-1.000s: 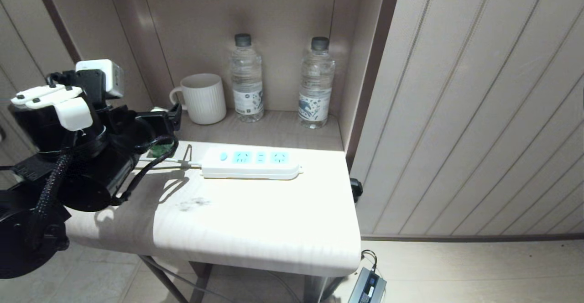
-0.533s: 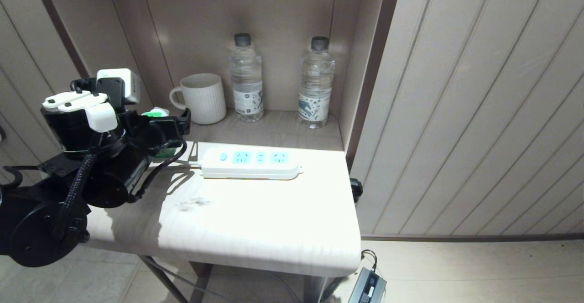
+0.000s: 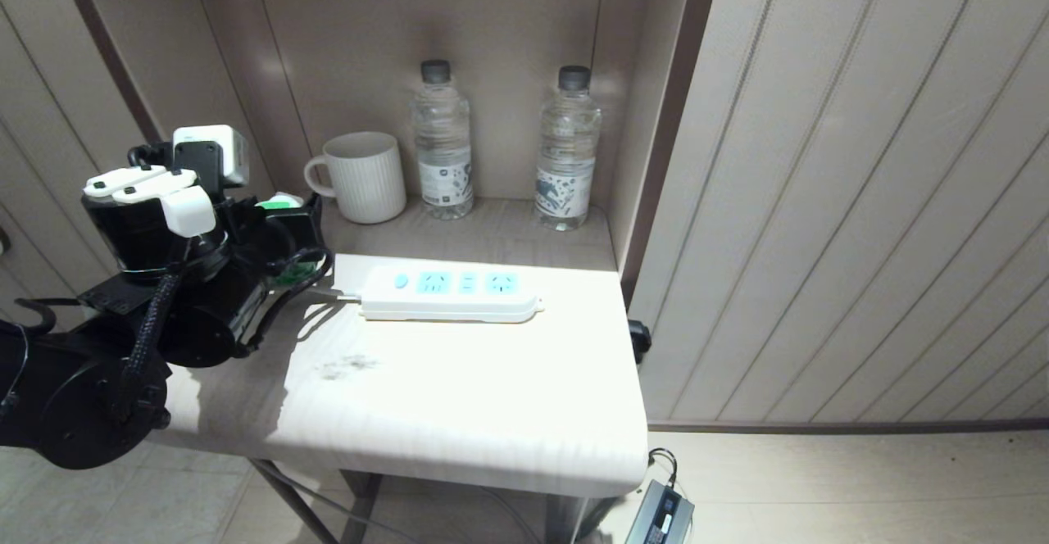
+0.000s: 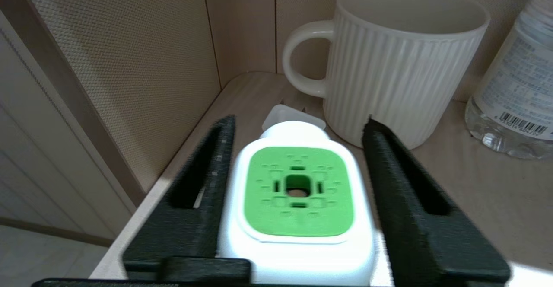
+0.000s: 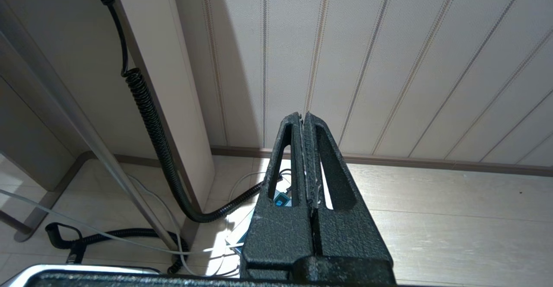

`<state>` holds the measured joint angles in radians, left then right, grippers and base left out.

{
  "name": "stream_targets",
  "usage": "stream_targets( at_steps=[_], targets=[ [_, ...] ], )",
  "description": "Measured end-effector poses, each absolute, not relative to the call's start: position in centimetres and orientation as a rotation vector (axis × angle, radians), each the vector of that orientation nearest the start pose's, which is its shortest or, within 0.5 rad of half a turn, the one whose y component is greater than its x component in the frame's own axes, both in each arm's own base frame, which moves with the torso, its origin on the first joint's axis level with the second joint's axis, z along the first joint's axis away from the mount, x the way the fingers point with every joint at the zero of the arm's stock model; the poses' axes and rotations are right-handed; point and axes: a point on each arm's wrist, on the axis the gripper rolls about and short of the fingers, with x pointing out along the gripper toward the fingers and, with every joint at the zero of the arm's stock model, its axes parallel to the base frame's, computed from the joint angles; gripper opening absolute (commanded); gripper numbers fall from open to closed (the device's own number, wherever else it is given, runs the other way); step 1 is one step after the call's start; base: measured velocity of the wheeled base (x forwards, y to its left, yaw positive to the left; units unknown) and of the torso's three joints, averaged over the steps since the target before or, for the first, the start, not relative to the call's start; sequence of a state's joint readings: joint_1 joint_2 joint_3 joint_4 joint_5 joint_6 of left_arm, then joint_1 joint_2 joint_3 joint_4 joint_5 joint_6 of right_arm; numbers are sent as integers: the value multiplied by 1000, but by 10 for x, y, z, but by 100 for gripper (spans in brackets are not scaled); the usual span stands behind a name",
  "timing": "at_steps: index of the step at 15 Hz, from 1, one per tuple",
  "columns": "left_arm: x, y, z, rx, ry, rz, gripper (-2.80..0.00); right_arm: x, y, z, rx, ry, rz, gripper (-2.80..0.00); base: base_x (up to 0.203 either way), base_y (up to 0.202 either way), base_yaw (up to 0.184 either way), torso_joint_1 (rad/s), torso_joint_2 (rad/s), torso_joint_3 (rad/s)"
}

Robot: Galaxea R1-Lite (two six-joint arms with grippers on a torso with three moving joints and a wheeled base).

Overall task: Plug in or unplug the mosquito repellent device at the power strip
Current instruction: Pick up the mosquito repellent liquid

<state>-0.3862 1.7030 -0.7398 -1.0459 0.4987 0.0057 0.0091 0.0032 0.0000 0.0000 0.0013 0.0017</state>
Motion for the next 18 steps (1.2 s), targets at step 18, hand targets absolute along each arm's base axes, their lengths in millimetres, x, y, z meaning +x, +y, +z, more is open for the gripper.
stream_targets(
  at_steps=[18],
  targets=[
    [183, -60, 298, 22, -17, 192, -280, -23, 0, 76, 2, 3, 10, -280, 0, 0, 0, 0, 0, 0]
  ],
)
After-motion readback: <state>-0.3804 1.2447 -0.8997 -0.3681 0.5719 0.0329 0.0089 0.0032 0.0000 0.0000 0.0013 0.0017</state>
